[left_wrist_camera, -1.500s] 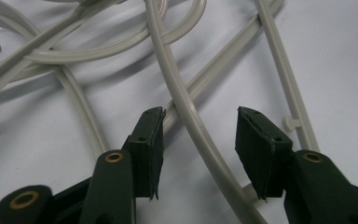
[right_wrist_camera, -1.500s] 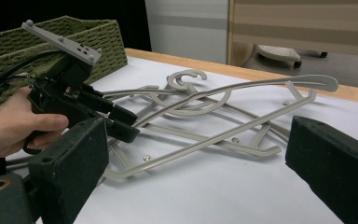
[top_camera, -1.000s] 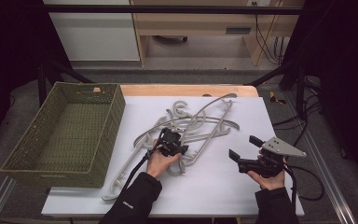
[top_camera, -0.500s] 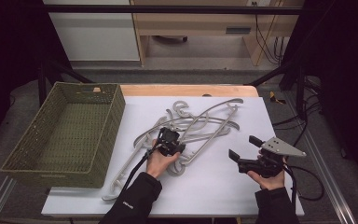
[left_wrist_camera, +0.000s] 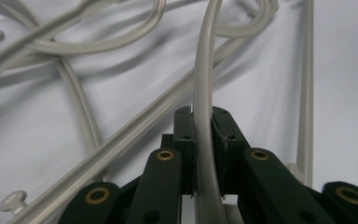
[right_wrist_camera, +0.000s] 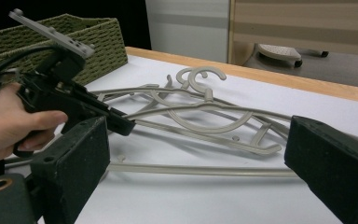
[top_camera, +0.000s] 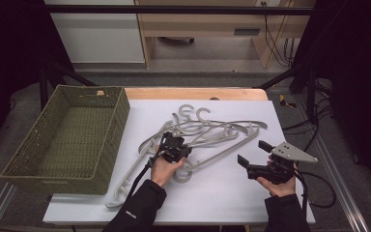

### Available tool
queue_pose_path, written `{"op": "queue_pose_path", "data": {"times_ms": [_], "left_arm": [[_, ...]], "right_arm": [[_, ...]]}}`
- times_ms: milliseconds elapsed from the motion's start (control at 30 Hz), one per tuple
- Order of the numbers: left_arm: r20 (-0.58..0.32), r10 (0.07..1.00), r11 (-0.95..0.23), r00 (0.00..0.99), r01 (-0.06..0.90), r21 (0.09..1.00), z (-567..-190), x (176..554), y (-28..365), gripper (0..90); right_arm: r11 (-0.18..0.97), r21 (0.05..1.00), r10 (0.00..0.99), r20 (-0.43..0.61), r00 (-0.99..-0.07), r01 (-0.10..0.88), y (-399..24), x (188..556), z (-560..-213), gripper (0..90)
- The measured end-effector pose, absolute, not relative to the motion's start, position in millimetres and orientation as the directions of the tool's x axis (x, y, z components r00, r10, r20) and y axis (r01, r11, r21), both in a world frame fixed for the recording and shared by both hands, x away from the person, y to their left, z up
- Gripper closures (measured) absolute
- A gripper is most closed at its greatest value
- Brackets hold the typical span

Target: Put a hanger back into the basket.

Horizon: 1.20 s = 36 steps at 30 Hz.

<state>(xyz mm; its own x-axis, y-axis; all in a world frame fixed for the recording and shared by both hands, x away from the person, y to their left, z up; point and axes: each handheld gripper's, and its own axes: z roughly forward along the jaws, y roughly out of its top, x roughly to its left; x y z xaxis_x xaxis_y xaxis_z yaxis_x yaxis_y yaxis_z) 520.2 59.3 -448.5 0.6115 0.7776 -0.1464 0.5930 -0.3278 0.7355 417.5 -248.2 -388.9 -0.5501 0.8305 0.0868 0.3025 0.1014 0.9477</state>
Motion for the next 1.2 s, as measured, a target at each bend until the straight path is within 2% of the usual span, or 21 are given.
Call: {"op": "queue_pose_path", "data": {"times_ms": [233,400,1200], "left_arm": [[-0.143,0.762,-0.298,0.632,0.539,0.788,-429.6,511.0,70.4,81.5],[-0.163,0.755,-0.276,0.635,0.534,0.799,-419.8,508.3,76.9,81.5],[-0.085,0.789,-0.254,0.609,0.448,0.857,-355.5,484.8,133.9,81.4]], "right_arm": [[0.100,0.949,0.831,0.085,-0.550,0.298,-249.7,416.8,-388.1,7.1],[0.097,0.950,0.832,0.087,-0.548,0.298,-250.8,416.5,-387.7,7.1],[0.093,0.948,0.833,0.093,-0.545,0.304,-253.4,415.9,-388.5,6.7]]}}
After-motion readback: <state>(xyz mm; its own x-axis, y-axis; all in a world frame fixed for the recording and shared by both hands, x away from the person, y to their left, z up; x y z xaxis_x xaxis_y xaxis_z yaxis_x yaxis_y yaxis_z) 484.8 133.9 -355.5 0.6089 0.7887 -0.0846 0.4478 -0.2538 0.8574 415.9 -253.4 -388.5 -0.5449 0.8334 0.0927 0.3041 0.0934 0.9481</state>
